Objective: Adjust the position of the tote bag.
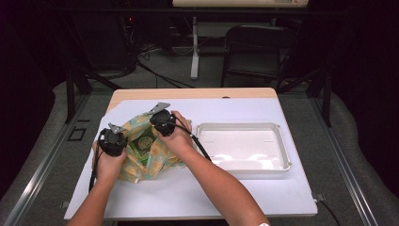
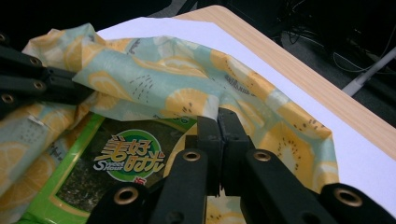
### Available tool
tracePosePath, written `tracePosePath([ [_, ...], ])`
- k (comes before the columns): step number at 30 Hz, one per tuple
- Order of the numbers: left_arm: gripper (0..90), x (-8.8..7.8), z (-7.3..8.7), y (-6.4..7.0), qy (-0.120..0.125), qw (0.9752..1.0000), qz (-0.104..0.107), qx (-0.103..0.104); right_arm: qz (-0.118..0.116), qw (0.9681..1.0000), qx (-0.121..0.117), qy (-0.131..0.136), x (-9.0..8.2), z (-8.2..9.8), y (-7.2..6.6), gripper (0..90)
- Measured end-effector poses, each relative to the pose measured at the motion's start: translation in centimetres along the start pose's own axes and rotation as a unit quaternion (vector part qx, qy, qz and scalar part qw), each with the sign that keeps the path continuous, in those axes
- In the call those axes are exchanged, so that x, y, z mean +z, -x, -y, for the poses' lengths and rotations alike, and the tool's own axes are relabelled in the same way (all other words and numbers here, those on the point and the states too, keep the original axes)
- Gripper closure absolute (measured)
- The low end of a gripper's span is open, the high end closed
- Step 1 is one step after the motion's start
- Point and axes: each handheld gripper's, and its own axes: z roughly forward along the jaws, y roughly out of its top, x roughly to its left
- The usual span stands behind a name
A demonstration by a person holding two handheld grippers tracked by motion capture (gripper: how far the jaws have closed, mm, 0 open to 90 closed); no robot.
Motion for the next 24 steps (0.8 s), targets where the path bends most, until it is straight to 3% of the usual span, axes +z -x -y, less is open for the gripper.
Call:
tracePosePath([
  [2, 90.0, -0.1, -0.4, -0.5, 0.007, 0.9996, 0.015, -0.021, 0.005, 1.0, 0.0, 0.0, 0.1, 0.1, 0.3, 89.3],
  [7, 90.0, -0.8, -1.6, -1.0, 0.023, 0.9982, 0.028, -0.047, 0.016, 0.9997, 0.018, -0.004, 0.6, 0.3, 1.1, 88.8],
  [10, 90.0, -1.0, -2.0, -1.5, 0.029, 0.9957, 0.048, -0.074, 0.017, 0.9994, 0.027, -0.01, 0.8, 0.4, 1.5, 88.9],
  [11, 90.0, -1.0, -2.0, -1.5, 0.029, 0.9961, 0.042, -0.072, 0.019, 0.9995, 0.024, -0.01, 0.8, 0.5, 1.6, 89.3],
  [14, 90.0, -0.4, -2.3, -1.1, 0.01, 0.9995, 0.011, -0.03, 0.021, 0.9993, 0.019, -0.024, 1.3, 0.5, 1.8, 90.0],
  [17, 89.8, 0.6, -2.3, -0.3, -0.006, 0.9998, -0.014, 0.016, 0.033, 0.9988, 0.015, -0.034, 1.9, 0.5, 2.0, 90.0],
  [24, 85.9, 2.7, -2.1, -0.6, -0.036, 0.9992, -0.015, 0.013, 0.039, 0.9972, 0.024, -0.059, 4.1, 1.2, 2.4, 89.8],
])
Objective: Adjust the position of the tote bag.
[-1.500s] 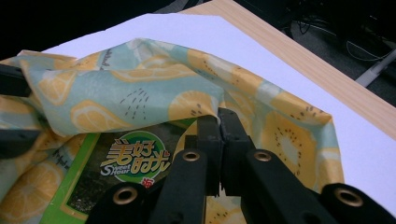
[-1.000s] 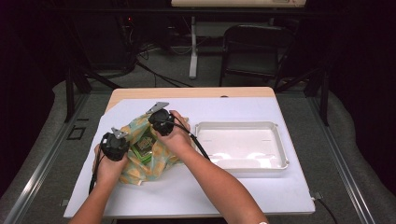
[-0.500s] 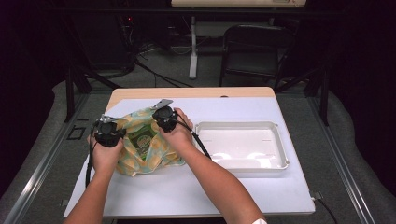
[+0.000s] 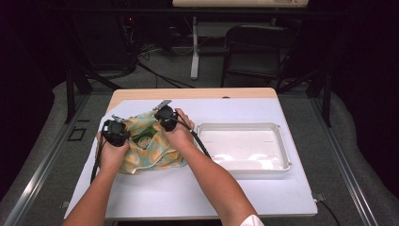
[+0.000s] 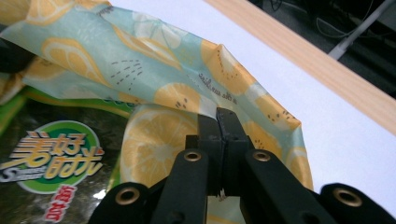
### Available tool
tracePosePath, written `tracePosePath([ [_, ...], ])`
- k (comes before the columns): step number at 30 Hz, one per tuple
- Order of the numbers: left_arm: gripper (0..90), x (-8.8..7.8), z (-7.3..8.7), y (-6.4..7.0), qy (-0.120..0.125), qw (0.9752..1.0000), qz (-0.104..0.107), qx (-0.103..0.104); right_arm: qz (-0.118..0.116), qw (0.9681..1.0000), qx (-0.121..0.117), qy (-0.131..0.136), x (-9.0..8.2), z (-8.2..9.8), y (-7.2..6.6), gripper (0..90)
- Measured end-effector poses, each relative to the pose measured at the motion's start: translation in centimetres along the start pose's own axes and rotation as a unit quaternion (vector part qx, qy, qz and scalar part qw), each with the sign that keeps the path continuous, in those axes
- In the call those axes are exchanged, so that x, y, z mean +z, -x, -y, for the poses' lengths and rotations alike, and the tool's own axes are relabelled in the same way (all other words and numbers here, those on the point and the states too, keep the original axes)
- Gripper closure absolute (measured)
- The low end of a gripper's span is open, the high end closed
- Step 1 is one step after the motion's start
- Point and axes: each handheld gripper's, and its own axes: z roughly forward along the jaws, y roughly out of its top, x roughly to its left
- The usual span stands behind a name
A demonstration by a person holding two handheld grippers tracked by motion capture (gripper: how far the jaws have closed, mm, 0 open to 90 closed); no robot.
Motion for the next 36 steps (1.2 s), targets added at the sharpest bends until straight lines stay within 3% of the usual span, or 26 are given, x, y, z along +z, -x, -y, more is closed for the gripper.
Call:
tracePosePath([
  [6, 72.7, -0.1, 0.4, -1.0, 0.007, 1.0, 0.001, -0.006, -0.004, 0.9999, 0.006, -0.011, 1.0, 0.1, -0.1, 89.7],
  [8, 71.4, -0.6, 0.5, -1.3, 0.005, 0.9999, 0.013, -0.007, -0.005, 0.9999, 0.005, -0.011, 1.0, 0.0, -0.1, 89.8],
  [11, 72.6, -1.2, 0.6, -1.7, 0.017, 0.9998, 0.008, -0.002, -0.01, 0.9998, 0.007, -0.013, 0.8, -0.1, 0.0, 89.8],
  [15, 74.3, -0.4, 0.8, -1.9, -0.011, 0.9995, 0.027, -0.009, -0.016, 0.9994, 0.024, -0.017, 1.1, -0.2, 0.0, 89.4],
  [18, 73.4, -0.6, 0.7, -1.6, -0.01, 0.9988, 0.043, -0.022, -0.039, 0.9976, 0.047, -0.032, 1.4, -0.1, 0.0, 77.0],
  [21, 72.2, -0.9, 0.6, -1.5, 0.0, 0.9987, 0.047, -0.022, -0.049, 0.9977, 0.046, -0.01, 0.4, -0.4, 0.0, 68.9],
  [23, 72.1, -1.0, 0.6, -1.6, -0.002, 0.9986, 0.049, -0.023, -0.07, 0.9964, 0.045, 0.015, -1.0, -0.8, -0.1, 63.0],
  [26, 73.4, -1.0, 0.8, -1.6, -0.008, 0.9984, 0.051, -0.024, -0.091, 0.9947, 0.022, 0.044, -3.9, -1.4, -1.0, 59.3],
  [29, 75.7, -1.2, 0.8, -1.7, -0.008, 0.9985, 0.05, -0.022, -0.131, 0.9891, 0.0, 0.068, -6.3, -1.0, -2.4, 61.9],
  [33, 77.9, -1.3, 0.7, -1.6, -0.003, 0.9987, 0.046, -0.021, -0.158, 0.9846, -0.046, 0.058, -8.0, 1.4, -4.8, 71.6],
  [36, 80.0, -1.1, 0.8, -1.6, -0.01, 0.9985, 0.048, -0.023, -0.153, 0.9858, -0.059, 0.038, -8.1, 3.0, -5.7, 78.1],
])
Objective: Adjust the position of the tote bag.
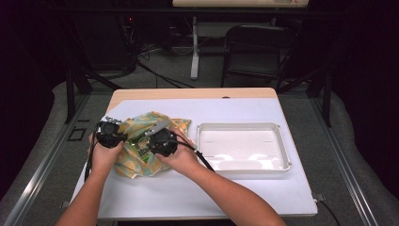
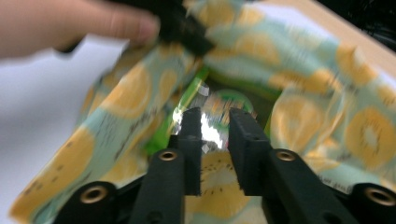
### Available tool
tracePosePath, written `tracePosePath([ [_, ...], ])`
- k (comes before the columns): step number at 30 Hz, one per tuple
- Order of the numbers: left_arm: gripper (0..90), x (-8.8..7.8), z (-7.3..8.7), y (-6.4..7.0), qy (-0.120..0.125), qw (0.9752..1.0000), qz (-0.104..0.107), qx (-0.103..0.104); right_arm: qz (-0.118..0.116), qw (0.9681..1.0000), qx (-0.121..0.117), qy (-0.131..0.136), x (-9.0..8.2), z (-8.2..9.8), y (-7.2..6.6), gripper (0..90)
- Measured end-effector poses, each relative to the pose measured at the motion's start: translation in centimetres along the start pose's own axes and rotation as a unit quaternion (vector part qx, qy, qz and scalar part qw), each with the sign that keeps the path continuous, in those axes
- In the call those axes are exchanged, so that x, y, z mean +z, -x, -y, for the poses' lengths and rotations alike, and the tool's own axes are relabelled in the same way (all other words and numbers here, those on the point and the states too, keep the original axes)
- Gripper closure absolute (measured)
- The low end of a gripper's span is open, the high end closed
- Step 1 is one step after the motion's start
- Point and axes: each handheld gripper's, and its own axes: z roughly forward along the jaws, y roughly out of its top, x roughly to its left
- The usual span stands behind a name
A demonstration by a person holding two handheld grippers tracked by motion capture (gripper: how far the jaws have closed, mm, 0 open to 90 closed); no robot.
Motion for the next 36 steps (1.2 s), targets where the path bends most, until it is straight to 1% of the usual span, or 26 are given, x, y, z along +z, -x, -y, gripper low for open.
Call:
tracePosePath([
  [3, 81.5, 0.1, 0.0, -0.1, -0.002, 1.0, -0.002, 0.002, 0.005, 0.9999, 0.003, -0.016, 0.4, 1.5, -0.7, 82.5],
  [5, 81.9, 0.3, -0.1, -0.2, -0.003, 1.0, 0.001, -0.003, 0.007, 0.9996, 0.006, -0.028, 0.8, 2.5, -0.8, 84.4],
  [7, 82.1, 0.4, -0.1, -0.4, -0.003, 0.9999, 0.005, -0.01, 0.005, 0.999, 0.017, -0.042, 1.2, 3.4, -0.8, 86.0],
  [11, 82.1, 0.6, 0.0, -0.6, -0.005, 0.9999, 0.006, -0.015, 0.0, 0.9982, 0.029, -0.052, 1.6, 4.9, -1.1, 87.3],
  [12, 82.2, 0.6, 0.0, -0.7, -0.006, 0.9998, 0.006, -0.016, -0.001, 0.9982, 0.028, -0.053, 1.6, 5.2, -1.2, 87.4],
  [14, 82.3, 0.7, 0.0, -0.9, -0.005, 0.9996, 0.01, -0.025, 0.001, 0.9978, 0.025, -0.061, 1.8, 5.6, -1.4, 87.8],
  [15, 82.4, 0.8, 0.0, -1.0, -0.004, 0.9996, 0.01, -0.027, 0.001, 0.9977, 0.029, -0.061, 1.9, 5.8, -1.4, 88.0],
  [16, 82.4, 0.8, 0.0, -1.0, -0.004, 0.9995, 0.009, -0.029, -0.001, 0.9973, 0.03, -0.067, 2.0, 6.0, -1.3, 88.2],
  [17, 82.4, 0.8, 0.1, -1.1, -0.005, 0.9995, 0.009, -0.03, 0.0, 0.9972, 0.035, -0.066, 2.1, 6.2, -1.3, 88.4],
  [21, 82.2, 0.9, 0.1, -1.6, -0.002, 0.9993, 0.005, -0.037, 0.0, 0.9966, 0.038, -0.073, 2.2, 6.6, -1.3, 88.6],
  [22, 82.0, 1.0, 0.1, -1.7, -0.002, 0.9992, 0.006, -0.04, 0.001, 0.9967, 0.04, -0.071, 2.2, 6.7, -1.3, 88.7],
  [23, 81.5, 1.0, 0.1, -1.7, 0.0, 0.9988, 0.007, -0.048, 0.001, 0.9967, 0.038, -0.072, 2.2, 6.7, -1.3, 88.8],
  [25, 80.3, 1.0, 0.0, -1.9, 0.004, 0.9985, 0.001, -0.054, 0.003, 0.9965, 0.038, -0.074, 2.2, 6.8, -1.3, 88.7],
  [27, 78.6, 0.7, -0.1, -1.8, 0.011, 0.998, 0.007, -0.062, 0.003, 0.9963, 0.038, -0.078, 2.2, 6.8, -1.3, 88.2],
  [28, 77.1, 0.6, -0.1, -1.7, 0.015, 0.998, 0.012, -0.061, 0.002, 0.9964, 0.041, -0.074, 2.2, 6.8, -1.3, 87.7],
  [30, 72.4, 0.0, -0.3, -1.0, 0.025, 0.9976, 0.033, -0.055, 0.003, 0.9965, 0.043, -0.071, 2.2, 6.8, -1.2, 86.9],
  [31, 71.7, -0.5, -0.3, -0.6, 0.031, 0.9979, 0.036, -0.044, 0.004, 0.9965, 0.045, -0.07, 2.1, 6.7, -1.2, 86.8],
  [33, 72.3, -1.5, -0.4, 0.3, 0.041, 0.9984, 0.032, -0.021, 0.004, 0.9967, 0.05, -0.064, 2.0, 6.7, -1.2, 86.7],
  [34, 73.1, -2.0, -0.4, 0.5, 0.044, 0.9982, 0.038, -0.015, 0.003, 0.9967, 0.046, -0.066, 1.9, 6.6, -1.1, 86.8],
  [36, 75.4, -2.6, -0.4, 0.8, 0.05, 0.9975, 0.048, -0.016, 0.003, 0.9969, 0.049, -0.061, 1.9, 6.6, -1.1, 86.8],
])
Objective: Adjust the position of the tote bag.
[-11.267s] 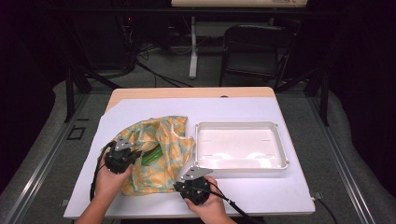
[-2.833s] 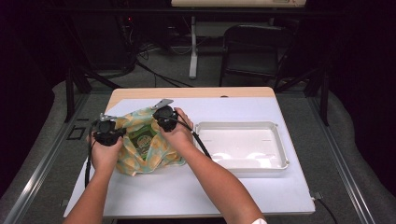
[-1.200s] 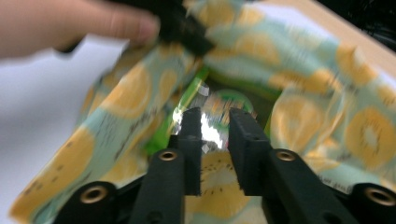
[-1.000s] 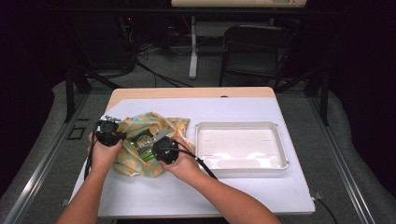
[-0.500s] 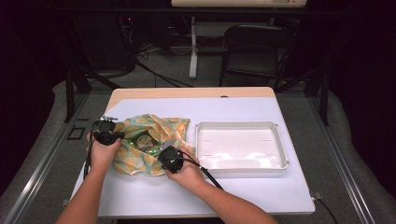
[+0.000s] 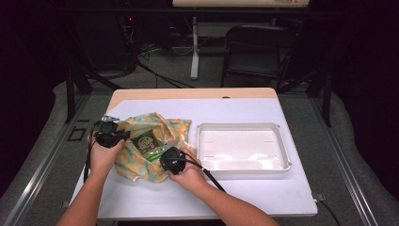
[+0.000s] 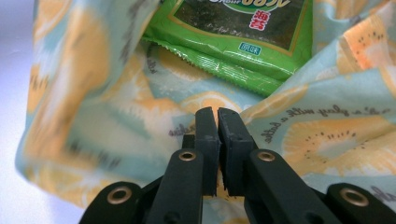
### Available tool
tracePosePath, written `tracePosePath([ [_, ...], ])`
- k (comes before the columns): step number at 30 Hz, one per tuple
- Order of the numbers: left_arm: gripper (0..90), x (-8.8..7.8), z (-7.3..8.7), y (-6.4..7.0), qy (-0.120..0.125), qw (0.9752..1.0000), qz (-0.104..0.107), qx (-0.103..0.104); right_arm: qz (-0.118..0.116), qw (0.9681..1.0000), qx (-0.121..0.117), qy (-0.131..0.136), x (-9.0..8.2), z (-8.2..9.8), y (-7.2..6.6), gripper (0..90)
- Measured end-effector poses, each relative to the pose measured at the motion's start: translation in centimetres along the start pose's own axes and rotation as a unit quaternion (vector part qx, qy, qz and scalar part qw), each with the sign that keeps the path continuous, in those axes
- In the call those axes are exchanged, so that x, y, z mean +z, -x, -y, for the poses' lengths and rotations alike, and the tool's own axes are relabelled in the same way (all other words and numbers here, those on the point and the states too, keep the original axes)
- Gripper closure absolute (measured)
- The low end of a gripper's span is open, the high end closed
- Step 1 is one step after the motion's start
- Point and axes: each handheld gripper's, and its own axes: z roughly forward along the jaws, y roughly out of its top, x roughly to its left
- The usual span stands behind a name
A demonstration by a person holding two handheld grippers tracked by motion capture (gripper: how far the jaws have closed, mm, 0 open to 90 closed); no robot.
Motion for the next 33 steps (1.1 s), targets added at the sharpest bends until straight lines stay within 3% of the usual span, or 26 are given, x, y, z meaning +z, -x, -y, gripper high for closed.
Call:
tracePosePath([
  [4, 79.4, -0.7, -0.3, 0.6, -0.006, 0.9998, 0.019, 0.001, 0.0, 1.0, 0.002, -0.002, 0.0, 0.0, 0.1, 86.3],
  [8, 78.8, -1.4, -0.3, 1.3, 0.005, 0.9998, 0.012, 0.012, 0.0, 1.0, 0.005, -0.003, 0.1, 0.0, 0.1, 86.0],
  [11, 63.1, -2.2, -0.6, 1.2, 0.019, 0.9996, 0.019, -0.004, -0.002, 1.0, 0.009, -0.004, 0.1, 0.0, 0.2, 85.9],
  [15, 63.9, -4.4, -0.9, 1.3, 0.045, 0.9983, 0.037, -0.005, -0.006, 0.9999, 0.015, -0.003, 0.1, 0.1, 0.3, 85.8],
  [17, 70.0, -4.6, -0.8, 1.8, 0.042, 0.9977, 0.052, 0.002, -0.006, 0.9998, 0.018, 0.0, 0.2, 0.1, 0.3, 85.8],
  [21, 83.8, -3.3, -0.7, 3.0, 0.01, 0.9971, 0.073, 0.021, -0.006, 0.9999, 0.015, -0.003, 0.2, 0.1, 0.2, 85.9],
  [25, 90.0, -0.7, -0.6, 4.0, -0.034, 0.9964, 0.068, 0.036, -0.004, 0.9999, 0.016, -0.001, 0.3, 0.2, 0.1, 85.9],
  [29, 90.0, 1.5, -0.2, 4.3, -0.05, 0.9969, 0.044, 0.041, -0.005, 0.9999, 0.016, 0.0, 0.3, 0.2, 0.2, 85.9],
  [33, 90.0, 3.2, 0.3, 4.1, -0.075, 0.9958, 0.027, 0.045, -0.005, 0.9998, 0.021, 0.004, 0.0, 0.2, 0.2, 85.8],
])
